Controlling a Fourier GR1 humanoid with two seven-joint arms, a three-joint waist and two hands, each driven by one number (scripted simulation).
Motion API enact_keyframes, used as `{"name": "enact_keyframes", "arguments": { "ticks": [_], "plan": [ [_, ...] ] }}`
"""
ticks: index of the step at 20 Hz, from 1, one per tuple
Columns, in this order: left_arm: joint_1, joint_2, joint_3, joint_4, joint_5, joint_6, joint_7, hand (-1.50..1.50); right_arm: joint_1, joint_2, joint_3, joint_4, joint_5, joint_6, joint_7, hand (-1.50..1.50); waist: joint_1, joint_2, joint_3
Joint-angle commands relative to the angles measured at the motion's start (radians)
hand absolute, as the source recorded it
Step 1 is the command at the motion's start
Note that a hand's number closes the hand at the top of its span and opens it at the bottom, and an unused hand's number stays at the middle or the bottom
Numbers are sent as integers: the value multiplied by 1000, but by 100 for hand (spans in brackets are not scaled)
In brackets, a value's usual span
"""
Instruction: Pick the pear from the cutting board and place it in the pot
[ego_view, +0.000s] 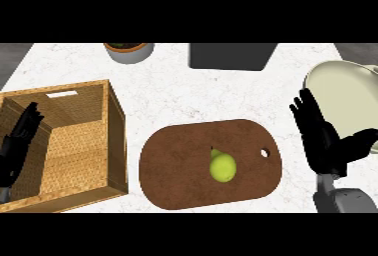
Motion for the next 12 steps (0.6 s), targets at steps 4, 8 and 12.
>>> {"name": "enact_keyframes", "arguments": {
  "ticks": [4, 8, 12],
  "plan": [
    [-37, -188, -38, -76, 42, 88, -34, 0, -170, -163, 18, -133, 60, 205, -152, 150, -3, 7, 44],
    [-60, -270, -77, -121, 86, 115, -3, 0, -166, -368, -22, -49, 382, 55, -77, -150, -32, 11, 37],
    [-14, -355, -168, -190, 15, 212, -21, 0, -42, -222, 84, -175, 398, 41, -251, -150, -18, 12, 46]
  ]
}}
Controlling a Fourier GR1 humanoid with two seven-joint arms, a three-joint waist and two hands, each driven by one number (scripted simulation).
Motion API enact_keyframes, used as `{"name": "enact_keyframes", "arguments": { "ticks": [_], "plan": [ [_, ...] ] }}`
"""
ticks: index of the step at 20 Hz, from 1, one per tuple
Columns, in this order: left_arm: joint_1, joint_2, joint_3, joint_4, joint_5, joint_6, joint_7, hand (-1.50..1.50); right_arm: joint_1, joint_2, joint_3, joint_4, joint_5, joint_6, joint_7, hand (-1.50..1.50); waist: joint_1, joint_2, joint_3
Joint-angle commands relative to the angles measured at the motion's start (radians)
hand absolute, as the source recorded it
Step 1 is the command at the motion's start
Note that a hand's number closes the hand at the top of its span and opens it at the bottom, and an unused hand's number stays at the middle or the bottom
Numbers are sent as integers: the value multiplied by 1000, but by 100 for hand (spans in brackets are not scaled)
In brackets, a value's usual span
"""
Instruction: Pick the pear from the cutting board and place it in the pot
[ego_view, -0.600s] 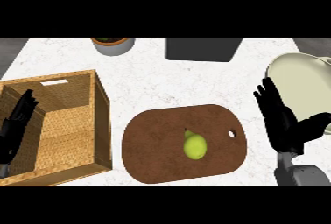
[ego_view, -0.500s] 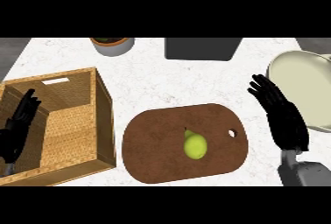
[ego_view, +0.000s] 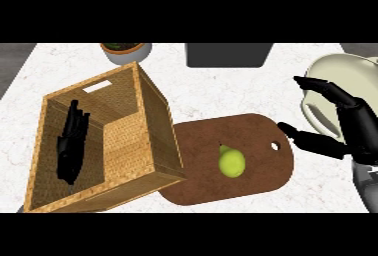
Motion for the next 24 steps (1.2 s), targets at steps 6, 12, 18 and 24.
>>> {"name": "enact_keyframes", "arguments": {
  "ticks": [6, 12, 18, 24],
  "plan": [
    [39, -48, -42, -86, -19, -1, -8, 0, 133, -21, 62, -325, 78, 60, -31, -150, -2, 2, 5],
    [43, -67, -64, -51, -15, 15, -42, 0, 45, -123, 230, -397, 270, 185, 383, -150, 4, 2, 2],
    [22, -60, -81, -64, -16, 10, -32, 0, -33, -169, 406, -399, 307, 419, 669, -150, 21, 3, 1],
    [41, -68, -81, -87, -28, 14, -25, 0, -170, 68, 518, -238, 365, 482, 855, -150, 19, 6, 5]
  ]
}}
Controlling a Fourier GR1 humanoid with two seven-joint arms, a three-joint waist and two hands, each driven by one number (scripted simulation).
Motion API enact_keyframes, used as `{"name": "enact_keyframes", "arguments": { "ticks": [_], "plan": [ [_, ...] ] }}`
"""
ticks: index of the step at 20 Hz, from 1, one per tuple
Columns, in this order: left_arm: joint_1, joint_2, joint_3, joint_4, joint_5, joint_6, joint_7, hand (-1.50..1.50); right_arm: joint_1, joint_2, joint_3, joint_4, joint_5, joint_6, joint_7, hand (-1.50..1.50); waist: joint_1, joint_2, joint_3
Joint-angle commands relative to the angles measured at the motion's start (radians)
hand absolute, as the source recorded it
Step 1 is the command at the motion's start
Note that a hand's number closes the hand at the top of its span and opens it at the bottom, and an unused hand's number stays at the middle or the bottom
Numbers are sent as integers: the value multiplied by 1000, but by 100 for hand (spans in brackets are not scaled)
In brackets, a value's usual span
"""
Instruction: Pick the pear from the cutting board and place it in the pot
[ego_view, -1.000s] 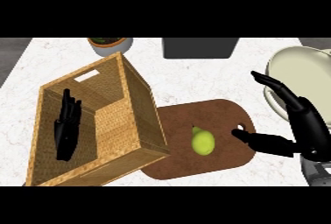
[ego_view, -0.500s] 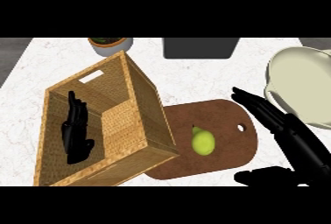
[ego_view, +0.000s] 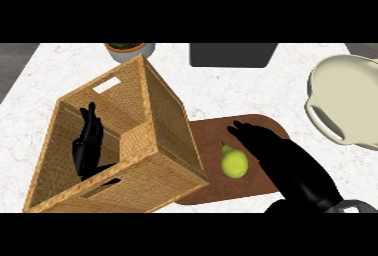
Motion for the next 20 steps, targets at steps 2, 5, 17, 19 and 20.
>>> {"name": "enact_keyframes", "arguments": {
  "ticks": [2, 5, 17, 19, 20],
  "plan": [
    [3, -21, 21, 42, -12, -27, -23, 0, -78, 170, 33, 100, 7, 82, 138, -150, -8, 1, 2],
    [-26, -29, 55, 62, -16, -57, -10, 0, -30, 191, 31, 125, 74, 104, 88, -150, -13, 1, 3],
    [30, -68, 72, -14, -67, -90, 14, 0, 40, 264, 12, 267, 209, 181, 28, -150, -12, 0, 3],
    [-43, -59, 123, 50, -57, -119, 41, 0, 24, 316, 2, 321, 238, 167, 8, -150, -13, 1, 3],
    [82, -82, 70, 1, -87, -105, -44, 0, 37, 281, 0, 336, 245, 174, -31, -150, -10, 0, 3]
  ]
}}
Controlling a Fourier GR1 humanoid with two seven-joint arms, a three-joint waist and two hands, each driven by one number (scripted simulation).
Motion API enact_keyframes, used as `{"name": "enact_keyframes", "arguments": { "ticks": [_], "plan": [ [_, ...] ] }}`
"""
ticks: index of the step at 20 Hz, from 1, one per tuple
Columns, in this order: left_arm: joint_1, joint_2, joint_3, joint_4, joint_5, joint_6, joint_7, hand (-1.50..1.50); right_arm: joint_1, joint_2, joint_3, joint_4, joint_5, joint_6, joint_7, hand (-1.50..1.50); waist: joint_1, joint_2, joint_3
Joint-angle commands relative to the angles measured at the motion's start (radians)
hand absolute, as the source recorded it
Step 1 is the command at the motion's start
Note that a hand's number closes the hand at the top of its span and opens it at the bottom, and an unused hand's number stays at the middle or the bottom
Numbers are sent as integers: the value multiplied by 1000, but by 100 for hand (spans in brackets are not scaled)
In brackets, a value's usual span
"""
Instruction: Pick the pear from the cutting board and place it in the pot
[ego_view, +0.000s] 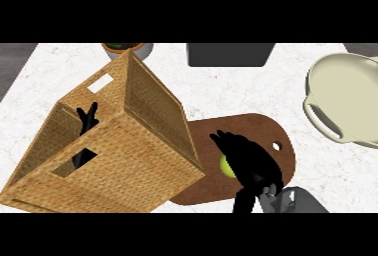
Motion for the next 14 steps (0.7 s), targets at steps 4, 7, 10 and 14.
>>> {"name": "enact_keyframes", "arguments": {
  "ticks": [4, 7, 10, 14],
  "plan": [
    [-45, -21, 56, 0, -25, -38, 39, 0, 1, 89, -47, 110, 114, 18, -76, -150, 0, 0, 0],
    [4, -46, 40, -58, -62, -16, 48, 0, 8, 104, -60, 135, 157, 29, -108, -150, 1, -1, 0],
    [28, -78, 32, -8, -73, -38, -7, 0, -1, 77, -118, 191, 181, 27, -187, -150, 1, 0, 0],
    [41, -71, 50, -55, -84, -66, 36, 0, 47, 141, -94, 172, 224, 21, -208, -150, 0, -1, 0]
  ]
}}
